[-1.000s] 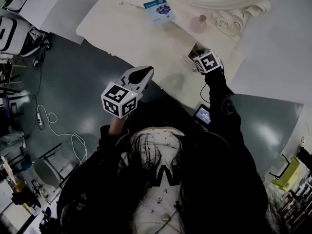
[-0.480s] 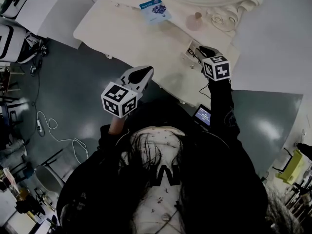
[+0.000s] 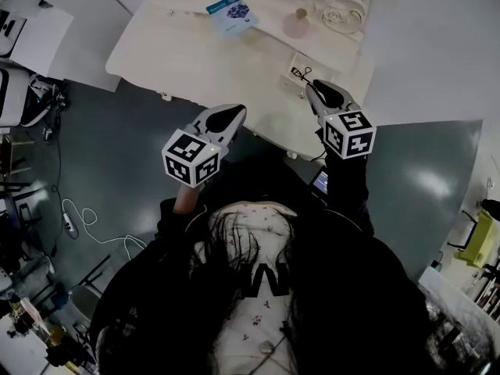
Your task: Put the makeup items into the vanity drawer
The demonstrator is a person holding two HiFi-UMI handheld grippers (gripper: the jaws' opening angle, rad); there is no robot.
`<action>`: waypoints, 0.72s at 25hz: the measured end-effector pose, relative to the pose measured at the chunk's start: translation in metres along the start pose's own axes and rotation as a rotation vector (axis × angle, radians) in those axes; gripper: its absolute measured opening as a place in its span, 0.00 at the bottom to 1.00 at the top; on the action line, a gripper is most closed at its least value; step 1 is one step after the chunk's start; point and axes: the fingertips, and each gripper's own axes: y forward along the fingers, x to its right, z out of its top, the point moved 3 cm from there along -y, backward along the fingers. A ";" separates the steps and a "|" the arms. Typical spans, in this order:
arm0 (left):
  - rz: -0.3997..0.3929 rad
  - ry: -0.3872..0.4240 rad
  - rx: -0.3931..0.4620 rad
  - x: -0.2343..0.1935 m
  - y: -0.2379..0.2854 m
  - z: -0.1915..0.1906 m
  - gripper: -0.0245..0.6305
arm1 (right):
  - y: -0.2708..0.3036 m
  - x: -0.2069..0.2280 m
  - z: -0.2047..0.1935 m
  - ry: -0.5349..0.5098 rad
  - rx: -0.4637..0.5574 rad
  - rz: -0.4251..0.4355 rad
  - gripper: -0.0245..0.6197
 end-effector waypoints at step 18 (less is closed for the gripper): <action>-0.261 0.052 -0.083 0.035 -0.007 -0.037 0.04 | -0.075 -0.096 -0.041 0.132 0.093 -0.177 0.15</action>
